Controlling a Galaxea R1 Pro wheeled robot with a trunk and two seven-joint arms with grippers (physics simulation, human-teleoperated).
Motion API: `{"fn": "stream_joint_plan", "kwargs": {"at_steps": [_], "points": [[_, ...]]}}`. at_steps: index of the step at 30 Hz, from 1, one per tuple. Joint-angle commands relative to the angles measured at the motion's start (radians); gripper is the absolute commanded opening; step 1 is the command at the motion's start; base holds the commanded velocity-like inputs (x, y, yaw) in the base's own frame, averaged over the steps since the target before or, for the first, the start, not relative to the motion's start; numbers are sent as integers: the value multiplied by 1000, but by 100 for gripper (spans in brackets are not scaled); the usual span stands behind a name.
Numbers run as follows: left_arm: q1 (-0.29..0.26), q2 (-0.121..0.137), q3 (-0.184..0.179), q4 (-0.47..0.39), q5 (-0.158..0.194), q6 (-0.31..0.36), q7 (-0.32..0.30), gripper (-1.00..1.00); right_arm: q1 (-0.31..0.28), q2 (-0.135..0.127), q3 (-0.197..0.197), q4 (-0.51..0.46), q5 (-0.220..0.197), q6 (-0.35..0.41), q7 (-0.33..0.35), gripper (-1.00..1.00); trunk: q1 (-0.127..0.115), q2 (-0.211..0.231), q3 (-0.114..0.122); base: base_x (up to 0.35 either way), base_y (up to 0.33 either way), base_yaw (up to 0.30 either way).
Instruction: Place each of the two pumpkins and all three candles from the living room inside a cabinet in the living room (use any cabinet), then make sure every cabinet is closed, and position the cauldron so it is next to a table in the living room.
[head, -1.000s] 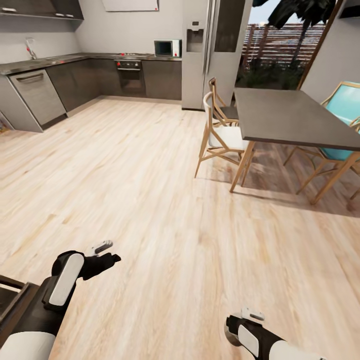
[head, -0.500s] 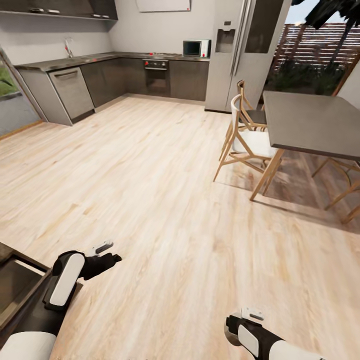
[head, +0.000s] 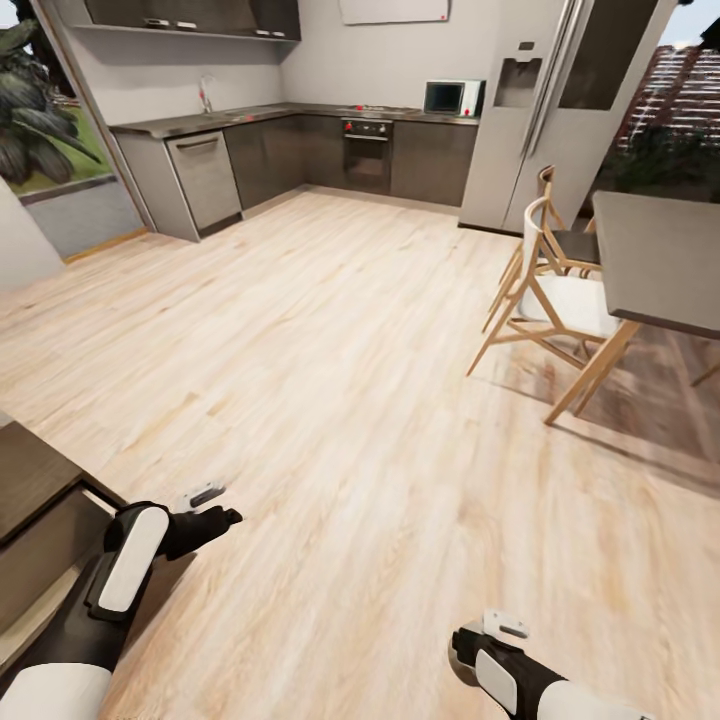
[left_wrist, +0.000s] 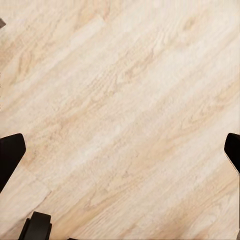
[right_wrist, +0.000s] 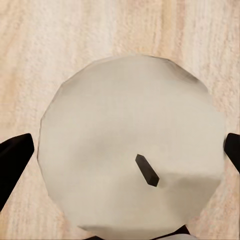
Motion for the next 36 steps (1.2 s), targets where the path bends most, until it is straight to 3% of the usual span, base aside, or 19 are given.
{"fn": "stream_joint_plan", "kwargs": {"at_steps": [1,24,36], "points": [[-1,0,0,-1,10,3,10,100,0,0,9,-2,-5,3,-6,-100,0,0,-1,176,-147,283],[-1,-3,0,-1,18,3,10,100,0,2,16,-4,-1,9,-8,-100,0,0,-2,12,-10,283],[-1,-4,0,-1,22,3,10,100,0,5,18,-5,0,16,-3,-100,-46,84,30,0,0,283]]}}
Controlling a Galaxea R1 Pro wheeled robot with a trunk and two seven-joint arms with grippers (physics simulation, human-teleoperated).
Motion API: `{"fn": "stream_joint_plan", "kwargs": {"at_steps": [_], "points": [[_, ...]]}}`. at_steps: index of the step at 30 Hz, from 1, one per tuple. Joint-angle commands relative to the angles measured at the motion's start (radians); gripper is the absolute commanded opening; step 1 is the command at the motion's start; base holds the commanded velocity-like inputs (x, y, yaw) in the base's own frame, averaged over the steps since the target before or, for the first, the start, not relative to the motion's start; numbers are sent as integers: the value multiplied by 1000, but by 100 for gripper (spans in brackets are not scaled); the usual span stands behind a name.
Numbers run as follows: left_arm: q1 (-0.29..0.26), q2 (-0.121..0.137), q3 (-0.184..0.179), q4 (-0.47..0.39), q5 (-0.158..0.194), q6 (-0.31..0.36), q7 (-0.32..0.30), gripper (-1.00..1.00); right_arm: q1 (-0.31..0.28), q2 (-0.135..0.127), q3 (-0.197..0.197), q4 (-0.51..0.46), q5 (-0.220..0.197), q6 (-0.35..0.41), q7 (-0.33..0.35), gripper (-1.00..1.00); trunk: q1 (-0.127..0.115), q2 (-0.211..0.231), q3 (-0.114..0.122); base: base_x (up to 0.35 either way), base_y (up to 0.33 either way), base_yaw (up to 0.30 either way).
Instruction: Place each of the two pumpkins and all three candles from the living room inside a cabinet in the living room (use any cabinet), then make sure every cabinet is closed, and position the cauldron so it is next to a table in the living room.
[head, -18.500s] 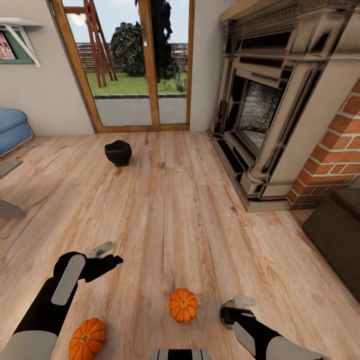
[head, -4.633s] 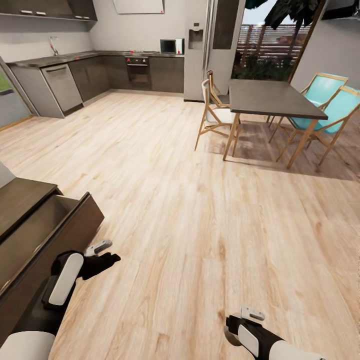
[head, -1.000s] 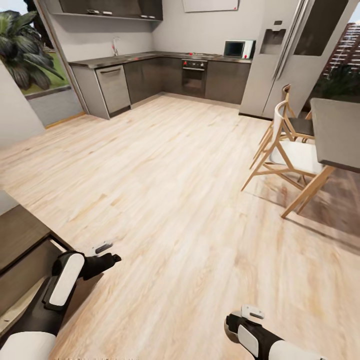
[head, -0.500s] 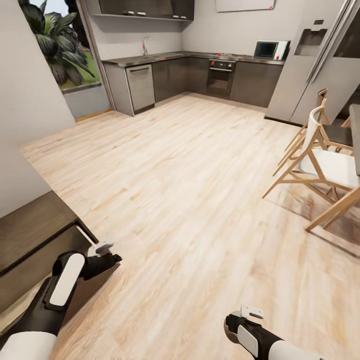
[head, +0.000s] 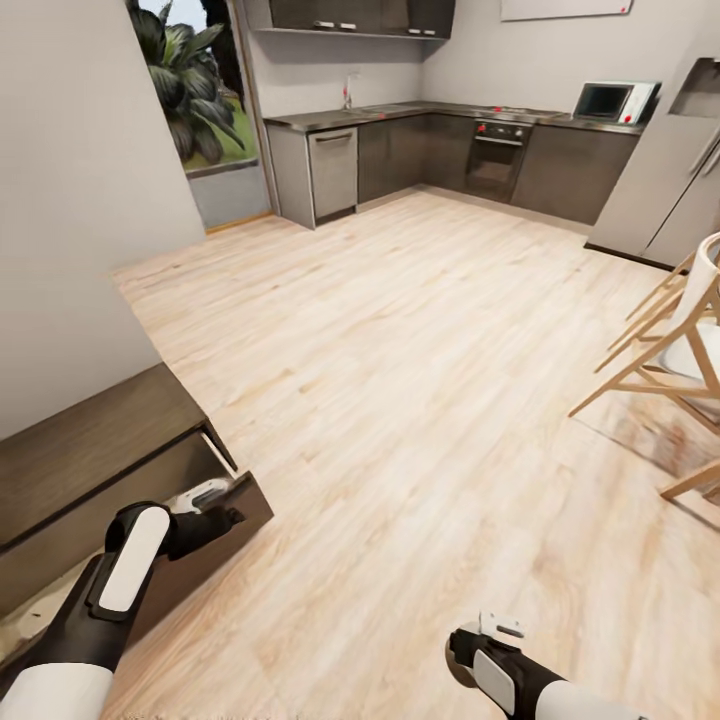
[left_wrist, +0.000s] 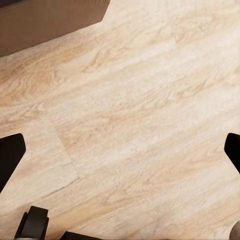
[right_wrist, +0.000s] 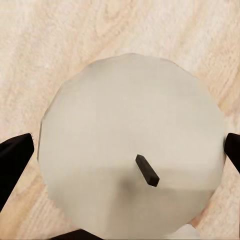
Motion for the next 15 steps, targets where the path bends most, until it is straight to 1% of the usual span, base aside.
{"fn": "stream_joint_plan", "kwargs": {"at_steps": [1,15], "points": [[0,0,0,-1,10,3,10,100,0,-2,8,-2,-6,5,-7,-100,-4,7,2,0,0,279],[0,-5,0,-1,7,3,10,100,0,0,8,-4,-3,5,-7,-100,-58,105,40,0,0,259]]}}
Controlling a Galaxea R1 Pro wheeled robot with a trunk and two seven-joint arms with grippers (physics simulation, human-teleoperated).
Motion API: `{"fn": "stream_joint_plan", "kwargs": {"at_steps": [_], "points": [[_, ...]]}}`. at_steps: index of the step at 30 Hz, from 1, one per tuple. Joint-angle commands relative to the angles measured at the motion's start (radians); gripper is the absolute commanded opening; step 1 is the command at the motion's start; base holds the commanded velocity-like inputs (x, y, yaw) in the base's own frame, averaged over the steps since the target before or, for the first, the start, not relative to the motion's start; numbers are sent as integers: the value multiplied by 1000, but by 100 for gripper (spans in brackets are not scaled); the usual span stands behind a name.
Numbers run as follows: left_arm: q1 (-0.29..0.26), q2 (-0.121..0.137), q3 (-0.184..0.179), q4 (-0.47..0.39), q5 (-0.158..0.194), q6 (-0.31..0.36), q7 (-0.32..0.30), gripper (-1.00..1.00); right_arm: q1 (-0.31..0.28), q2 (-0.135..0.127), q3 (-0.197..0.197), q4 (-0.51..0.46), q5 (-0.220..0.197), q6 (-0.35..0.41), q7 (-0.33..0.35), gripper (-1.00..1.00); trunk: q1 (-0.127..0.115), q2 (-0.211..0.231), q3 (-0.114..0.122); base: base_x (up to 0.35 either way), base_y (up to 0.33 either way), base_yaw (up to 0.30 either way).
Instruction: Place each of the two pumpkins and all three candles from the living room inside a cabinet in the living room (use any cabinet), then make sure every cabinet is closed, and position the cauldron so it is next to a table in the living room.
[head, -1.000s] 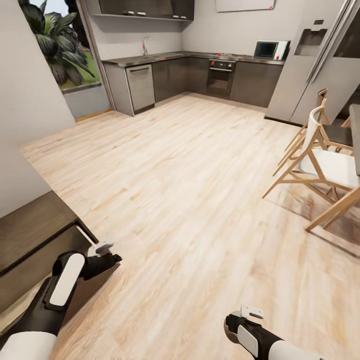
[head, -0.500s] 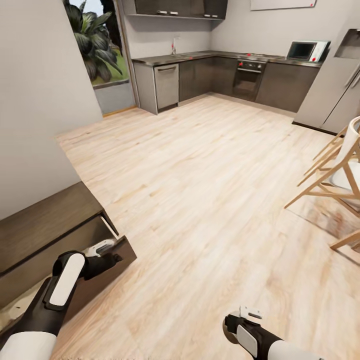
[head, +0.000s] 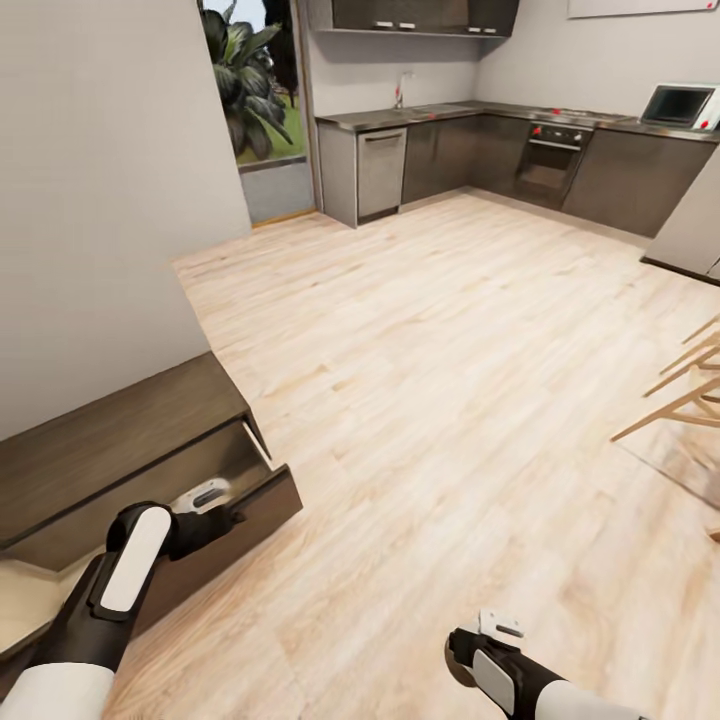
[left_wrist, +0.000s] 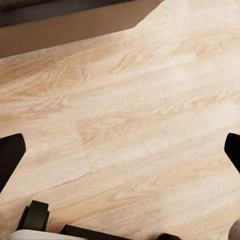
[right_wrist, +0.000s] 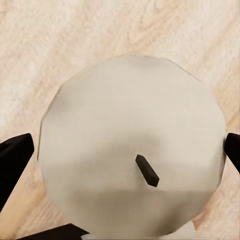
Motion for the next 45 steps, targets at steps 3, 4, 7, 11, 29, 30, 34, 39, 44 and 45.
{"fn": "stream_joint_plan", "kwargs": {"at_steps": [3,4,7,11,29,30,34,39,44,45], "points": [[-1,-1,0,-1,9,3,10,100,0,0,8,-2,-6,5,-8,-100,-12,21,9,0,0,278],[-1,-1,0,-1,9,3,10,100,0,0,8,-2,-6,5,-8,-100,-15,28,12,0,0,278],[0,-1,0,-1,8,3,10,100,0,0,8,-2,-6,6,-8,-100,-27,49,21,0,0,278],[-1,-2,0,-1,8,3,10,100,0,0,9,-2,-6,5,-8,-100,-42,77,34,0,0,279],[0,-3,0,-1,10,3,10,100,0,0,10,0,-5,-3,-7,-100,-111,203,84,0,0,279],[0,-3,0,-1,10,3,10,100,0,0,10,0,-5,-3,-8,-100,-115,210,86,0,0,278],[0,-3,1,-1,9,3,10,100,0,0,10,0,-5,-3,-7,-100,-130,238,97,0,0,278],[0,-3,0,-1,10,3,10,100,0,-1,10,0,-5,-3,-7,-100,-150,273,111,0,0,279],[-1,-3,-11,-1,9,3,10,100,0,-1,10,0,-5,-3,-7,-100,-169,308,125,0,0,279],[0,-3,-11,-1,9,3,10,100,0,-1,10,0,-5,-3,-7,-100,-173,315,127,0,0,279]]}}
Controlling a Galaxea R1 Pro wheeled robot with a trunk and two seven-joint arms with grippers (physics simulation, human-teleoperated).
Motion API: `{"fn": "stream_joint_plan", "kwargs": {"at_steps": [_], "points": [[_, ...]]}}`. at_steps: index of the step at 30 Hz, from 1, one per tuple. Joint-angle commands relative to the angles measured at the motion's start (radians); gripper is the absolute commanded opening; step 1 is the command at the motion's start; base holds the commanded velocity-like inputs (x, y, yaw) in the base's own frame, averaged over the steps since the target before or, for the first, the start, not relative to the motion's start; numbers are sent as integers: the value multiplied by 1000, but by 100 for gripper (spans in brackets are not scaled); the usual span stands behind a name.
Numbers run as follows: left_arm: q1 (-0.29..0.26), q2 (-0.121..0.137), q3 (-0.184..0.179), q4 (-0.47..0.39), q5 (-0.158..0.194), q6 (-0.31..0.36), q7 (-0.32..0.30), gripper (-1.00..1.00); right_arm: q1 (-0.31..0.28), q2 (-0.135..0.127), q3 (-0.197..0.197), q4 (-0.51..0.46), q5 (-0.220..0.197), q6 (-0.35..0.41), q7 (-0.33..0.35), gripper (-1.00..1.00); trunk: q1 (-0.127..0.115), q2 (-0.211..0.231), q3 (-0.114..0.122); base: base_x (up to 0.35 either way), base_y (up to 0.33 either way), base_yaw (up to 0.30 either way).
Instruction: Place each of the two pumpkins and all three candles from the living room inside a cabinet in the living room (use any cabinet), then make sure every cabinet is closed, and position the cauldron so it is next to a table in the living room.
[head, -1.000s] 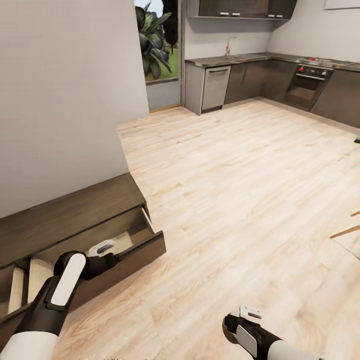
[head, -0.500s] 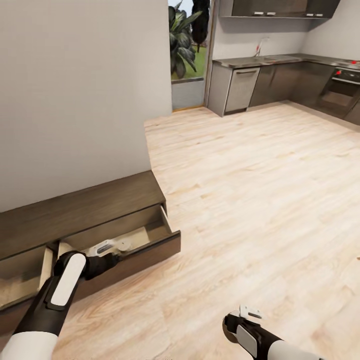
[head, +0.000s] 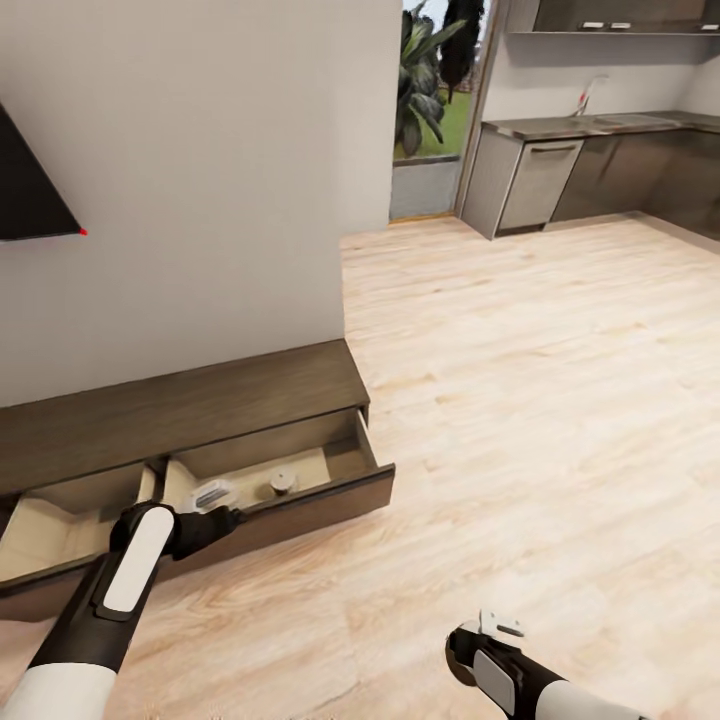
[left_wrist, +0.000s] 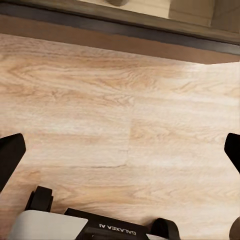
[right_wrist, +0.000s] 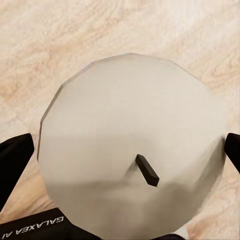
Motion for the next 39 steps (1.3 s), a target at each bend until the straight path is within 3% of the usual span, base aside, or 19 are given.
{"fn": "stream_joint_plan", "kwargs": {"at_steps": [1,8,13,24,39], "points": [[-1,1,0,-1,10,3,10,100,0,0,9,-2,-5,4,-7,-100,-4,7,2,0,0,279],[-1,2,0,-1,11,3,10,100,0,0,9,-2,-5,3,-7,-100,-31,56,21,0,0,279],[0,1,0,-1,11,3,10,100,0,-2,9,-2,-4,2,-7,-100,-31,56,19,0,0,279],[0,0,0,-1,11,3,10,100,0,-5,9,-2,-4,2,-7,-100,-73,133,49,0,0,277],[0,2,0,-1,11,3,10,100,0,-6,7,-4,-5,-2,-1,-100,-130,238,95,0,0,34]]}}
